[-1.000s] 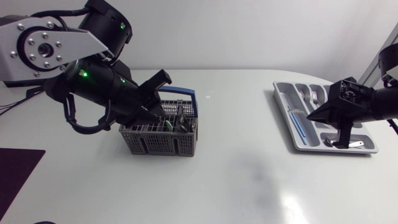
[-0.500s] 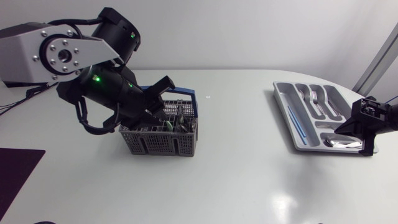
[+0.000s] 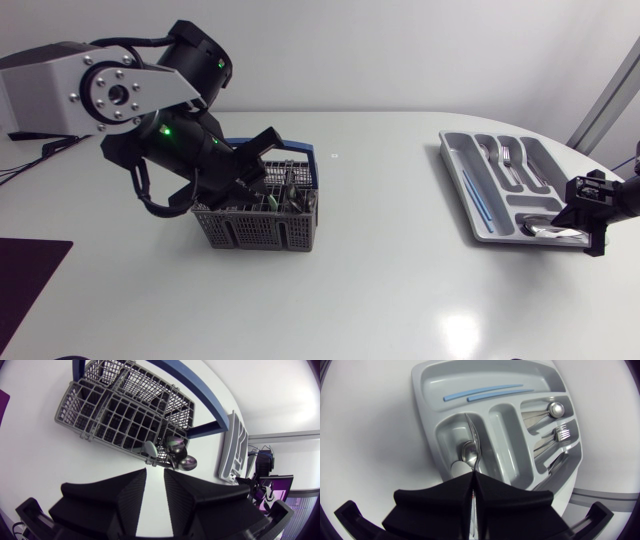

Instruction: Unload the cutlery basket into the drawer organizer.

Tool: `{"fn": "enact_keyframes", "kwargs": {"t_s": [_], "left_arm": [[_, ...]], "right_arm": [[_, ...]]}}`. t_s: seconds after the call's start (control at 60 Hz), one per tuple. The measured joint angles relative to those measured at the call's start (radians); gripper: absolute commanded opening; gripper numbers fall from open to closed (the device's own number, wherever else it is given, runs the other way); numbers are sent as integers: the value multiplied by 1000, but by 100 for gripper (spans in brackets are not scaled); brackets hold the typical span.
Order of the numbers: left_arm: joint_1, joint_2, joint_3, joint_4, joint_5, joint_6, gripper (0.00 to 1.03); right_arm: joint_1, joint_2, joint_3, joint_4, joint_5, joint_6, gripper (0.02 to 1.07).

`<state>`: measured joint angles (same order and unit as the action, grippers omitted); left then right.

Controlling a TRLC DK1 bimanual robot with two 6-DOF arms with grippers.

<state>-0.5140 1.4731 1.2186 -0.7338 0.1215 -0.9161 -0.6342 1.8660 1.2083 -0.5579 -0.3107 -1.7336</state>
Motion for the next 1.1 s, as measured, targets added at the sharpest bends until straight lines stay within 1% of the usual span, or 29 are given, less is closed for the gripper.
{"fn": "enact_keyframes", "kwargs": {"t_s": [0.033, 0.067, 0.083, 0.117, 0.15, 0.25, 0.3, 0.417, 0.5, 0.55, 0.6, 0.767, 0.85, 1.05, 1.067, 1.083, 1.1], "left_arm": [[0, 1, 0, 2, 0, 0, 29], [0, 2, 0, 2, -1, 0, 29], [0, 2, 0, 2, -1, 0, 29], [0, 2, 0, 2, -1, 0, 29], [0, 2, 0, 2, -2, 0, 29], [0, 2, 0, 3, -8, -4, 29], [0, 2, 0, 4, -11, -7, 29], [0, 4, 0, 9, -24, -16, 29], [0, 10, 0, 10, -37, -27, 29], [0, 16, 0, 10, -53, -31, 29], [0, 22, 0, 7, -61, -32, 29], [-2, 53, 74, -93, -92, -46, 29], [-13, 56, 114, -116, -101, -61, 29], [-42, 75, 161, -156, -107, -115, 28], [-45, 79, 164, -159, -112, -121, 27], [-50, 85, 171, -160, -127, -132, 27], [-53, 88, 174, -162, -132, -137, 27]], "right_arm": [[-2, 10, 0, 9, 2, -3, 16], [-4, 19, 0, 19, 6, -3, 23], [-5, 23, 0, 23, 11, -3, 28], [-8, 31, 0, 32, 15, -3, 41], [-9, 36, 0, 38, 22, -3, 50], [-10, 40, 0, 39, 28, -2, 71], [-9, 38, 0, 40, 28, -2, 78], [-4, 20, -7, 44, 27, 5, 89], [8, -20, -31, 45, 28, 11, 90], [23, -54, -54, 45, 27, 22, 93], [40, -89, -78, 45, 27, 32, 94], [115, -213, -167, 47, 27, 76, 95], [166, -277, -220, 47, 27, 113, 95], [345, -445, -349, 47, 28, 243, 95], [360, -459, -357, 47, 27, 252, 97], [410, -502, -379, 46, 29, 294, 97], [429, -517, -386, 46, 30, 306, 97]]}}
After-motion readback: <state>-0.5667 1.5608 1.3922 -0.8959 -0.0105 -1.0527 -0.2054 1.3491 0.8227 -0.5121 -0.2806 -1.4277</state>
